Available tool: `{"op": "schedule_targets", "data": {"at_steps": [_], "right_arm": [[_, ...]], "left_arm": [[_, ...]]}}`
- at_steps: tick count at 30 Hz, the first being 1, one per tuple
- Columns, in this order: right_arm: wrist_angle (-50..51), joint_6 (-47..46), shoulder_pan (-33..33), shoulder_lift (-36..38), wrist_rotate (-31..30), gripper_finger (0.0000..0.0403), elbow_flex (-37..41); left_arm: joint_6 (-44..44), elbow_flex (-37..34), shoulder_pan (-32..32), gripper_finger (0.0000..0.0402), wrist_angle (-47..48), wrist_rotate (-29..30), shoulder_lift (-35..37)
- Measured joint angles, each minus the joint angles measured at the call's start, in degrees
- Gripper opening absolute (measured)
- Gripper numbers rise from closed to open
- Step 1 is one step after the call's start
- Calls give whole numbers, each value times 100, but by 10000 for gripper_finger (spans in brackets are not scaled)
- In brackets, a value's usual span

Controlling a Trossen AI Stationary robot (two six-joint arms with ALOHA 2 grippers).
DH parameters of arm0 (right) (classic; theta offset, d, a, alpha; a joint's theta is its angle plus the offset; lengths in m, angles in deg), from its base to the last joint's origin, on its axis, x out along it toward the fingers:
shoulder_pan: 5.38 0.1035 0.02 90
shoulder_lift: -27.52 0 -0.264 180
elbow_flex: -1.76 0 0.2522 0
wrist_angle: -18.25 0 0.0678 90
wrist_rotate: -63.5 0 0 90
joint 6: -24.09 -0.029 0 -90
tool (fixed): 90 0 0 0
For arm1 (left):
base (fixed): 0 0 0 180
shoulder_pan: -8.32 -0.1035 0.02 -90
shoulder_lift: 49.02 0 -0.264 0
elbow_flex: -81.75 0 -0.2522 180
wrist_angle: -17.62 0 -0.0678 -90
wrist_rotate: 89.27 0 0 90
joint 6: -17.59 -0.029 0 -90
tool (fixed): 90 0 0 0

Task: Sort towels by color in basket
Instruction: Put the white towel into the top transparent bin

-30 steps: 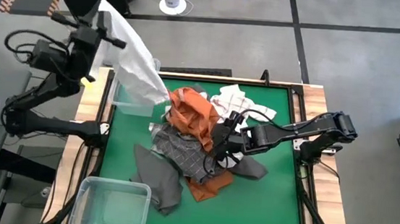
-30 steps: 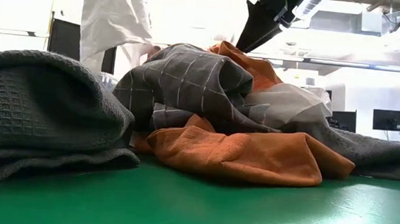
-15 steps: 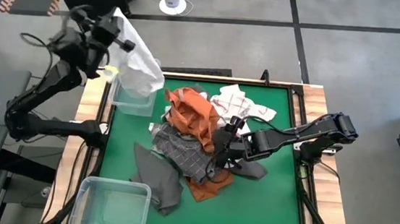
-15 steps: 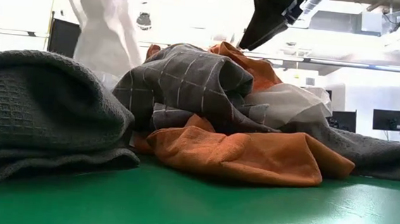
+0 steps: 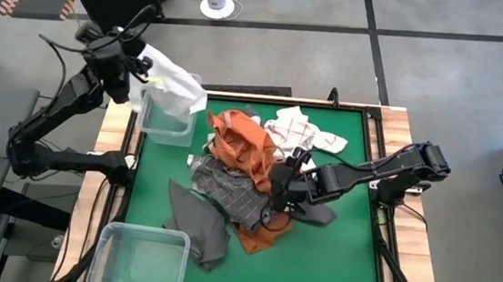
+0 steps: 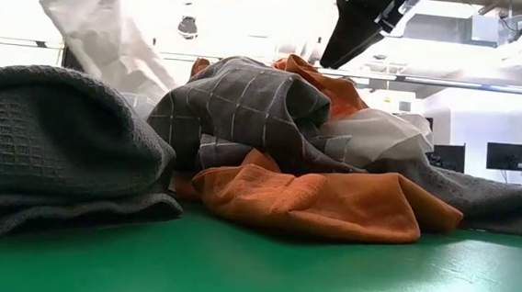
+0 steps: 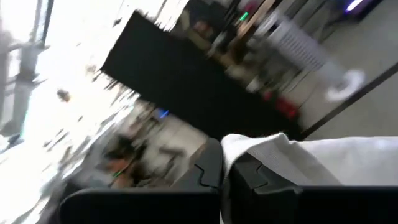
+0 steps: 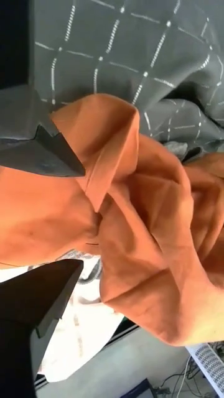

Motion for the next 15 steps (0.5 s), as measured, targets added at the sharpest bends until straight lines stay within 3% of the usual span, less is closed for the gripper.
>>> {"op": "schedule_targets", "data": {"at_steps": [7, 11, 15], "right_arm": [[-19, 4, -88, 0, -7, 260, 0], [-19, 15, -99, 0, -15, 260, 0], [-146, 84, -136, 0, -26, 260, 0]], "left_arm": [[-527, 0, 2, 0, -614, 598, 241], [-1094, 2, 6, 0, -1139, 538, 344], [-937, 4, 201, 0, -961, 342, 312]]}}
